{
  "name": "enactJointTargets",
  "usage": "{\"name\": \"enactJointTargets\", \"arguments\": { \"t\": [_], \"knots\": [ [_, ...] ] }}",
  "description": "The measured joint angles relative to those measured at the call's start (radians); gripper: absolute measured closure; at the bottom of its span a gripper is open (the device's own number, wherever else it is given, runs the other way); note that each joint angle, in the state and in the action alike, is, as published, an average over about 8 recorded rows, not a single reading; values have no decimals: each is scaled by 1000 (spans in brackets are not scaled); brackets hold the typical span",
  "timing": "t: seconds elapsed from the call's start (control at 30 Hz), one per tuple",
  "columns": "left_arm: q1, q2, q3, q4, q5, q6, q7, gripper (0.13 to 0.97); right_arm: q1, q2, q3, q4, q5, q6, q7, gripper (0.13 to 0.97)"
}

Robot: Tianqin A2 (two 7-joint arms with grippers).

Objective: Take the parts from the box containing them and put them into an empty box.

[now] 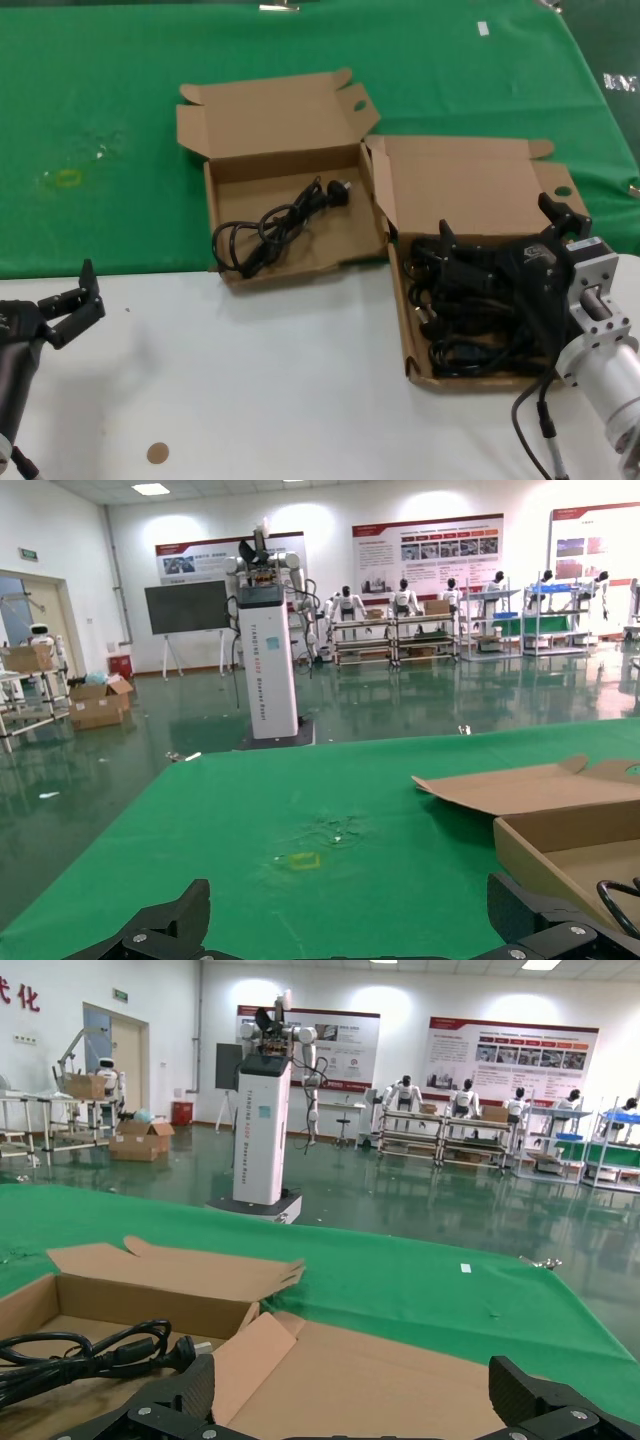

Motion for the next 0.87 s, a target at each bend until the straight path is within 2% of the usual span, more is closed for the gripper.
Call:
{"name": "enactJointTargets", "arguments": {
  "t": [0.87],
  "knots": [
    [0,0,0,0,0,0,0,132,0,0,0,0,0,0,0,129]
  ]
}}
